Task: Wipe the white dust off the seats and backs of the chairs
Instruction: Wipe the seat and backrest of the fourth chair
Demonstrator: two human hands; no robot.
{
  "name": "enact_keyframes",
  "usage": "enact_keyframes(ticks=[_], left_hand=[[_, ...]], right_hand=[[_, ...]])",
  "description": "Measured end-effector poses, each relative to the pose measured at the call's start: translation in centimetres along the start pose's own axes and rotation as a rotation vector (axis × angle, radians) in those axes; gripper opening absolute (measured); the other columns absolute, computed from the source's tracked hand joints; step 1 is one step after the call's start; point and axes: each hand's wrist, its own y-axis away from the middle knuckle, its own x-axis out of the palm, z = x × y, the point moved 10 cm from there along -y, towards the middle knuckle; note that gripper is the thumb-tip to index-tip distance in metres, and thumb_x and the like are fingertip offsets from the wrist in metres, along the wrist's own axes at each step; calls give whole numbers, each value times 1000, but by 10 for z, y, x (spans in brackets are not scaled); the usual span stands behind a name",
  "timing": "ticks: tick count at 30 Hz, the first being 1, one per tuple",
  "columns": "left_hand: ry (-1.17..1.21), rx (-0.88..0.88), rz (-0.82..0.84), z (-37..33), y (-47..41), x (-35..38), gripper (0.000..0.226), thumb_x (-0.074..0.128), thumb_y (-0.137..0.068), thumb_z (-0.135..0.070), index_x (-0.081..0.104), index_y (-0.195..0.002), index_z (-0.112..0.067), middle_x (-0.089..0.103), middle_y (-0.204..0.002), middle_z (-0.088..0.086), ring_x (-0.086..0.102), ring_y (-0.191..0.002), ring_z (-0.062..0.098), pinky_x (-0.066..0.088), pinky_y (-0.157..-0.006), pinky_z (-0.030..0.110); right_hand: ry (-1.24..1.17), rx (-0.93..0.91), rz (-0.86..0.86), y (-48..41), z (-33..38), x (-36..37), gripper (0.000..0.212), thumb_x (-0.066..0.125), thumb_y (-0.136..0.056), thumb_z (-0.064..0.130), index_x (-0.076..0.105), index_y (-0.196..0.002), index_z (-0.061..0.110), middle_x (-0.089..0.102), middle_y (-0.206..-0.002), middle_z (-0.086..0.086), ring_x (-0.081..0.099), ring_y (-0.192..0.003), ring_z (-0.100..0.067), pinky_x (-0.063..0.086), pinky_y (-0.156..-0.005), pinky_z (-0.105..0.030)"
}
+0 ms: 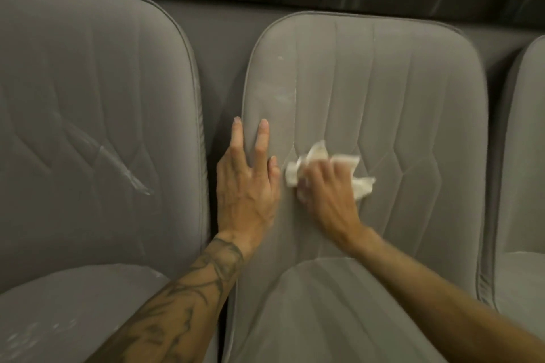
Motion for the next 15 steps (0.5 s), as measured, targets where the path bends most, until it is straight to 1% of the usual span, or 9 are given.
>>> enact_keyframes(ticks=[2,4,6,7,8,11,13,14,15], left_hand=[[-69,74,33,2,-2,-8,58,46,-107,-32,32,-162,-20,31,-165,21,48,-125,34,43,-101,50],[-148,211,51,8,-5,-17,58,43,-107,-35,33,-161,-18,38,-162,17,50,-127,33,38,-103,49],[-198,306,58,23,-14,-29,58,40,-107,-37,34,-160,-13,44,-159,13,50,-134,33,34,-107,46],[-222,335,56,30,-19,-34,57,38,-108,-38,36,-158,-12,44,-159,12,48,-138,33,31,-112,46],[-251,353,45,38,-24,-38,55,37,-109,-38,38,-157,-11,44,-160,11,45,-142,33,28,-116,48],[-263,368,49,53,-33,-40,52,41,-107,-38,46,-151,-10,40,-162,12,38,-150,30,18,-124,51],[-236,362,58,54,-32,-38,49,44,-105,-35,52,-146,-10,42,-162,12,35,-152,30,15,-127,53],[-222,353,50,55,-31,-37,47,45,-104,-33,54,-144,-9,42,-161,12,34,-153,30,15,-127,53],[-212,348,39,56,-31,-37,46,46,-103,-31,54,-143,-9,43,-161,12,34,-153,29,16,-127,54]], right_hand=[[32,59,-135,-64,-8,-36,29,45,-99,23,62,-110,3,58,-108,-22,54,-90,-40,41,-81,-47],[65,73,-243,-126,-12,-69,30,45,-100,26,61,-112,4,57,-111,-22,53,-92,-39,38,-82,-46],[28,170,-335,-174,-21,-93,32,41,-102,30,59,-114,7,57,-115,-18,52,-97,-36,34,-84,-41],[9,207,-348,-185,-20,-96,33,40,-102,32,58,-115,8,56,-117,-17,51,-99,-34,33,-84,-38],[17,199,-336,-188,-10,-92,33,40,-102,32,58,-116,9,56,-119,-16,51,-100,-33,33,-84,-37],[70,-10,-190,-151,39,-62,30,42,-102,32,59,-117,11,55,-120,-16,49,-100,-33,38,-85,-44],[84,-107,-93,-129,52,-52,31,43,-103,31,60,-116,10,55,-121,-16,49,-100,-34,40,-86,-49],[116,-131,-96,-135,51,-56,31,43,-102,32,59,-117,10,55,-124,-17,49,-101,-35,40,-86,-50],[139,-115,-129,-152,46,-63,32,43,-101,33,58,-118,11,54,-127,-17,49,-102,-35,40,-86,-49]])
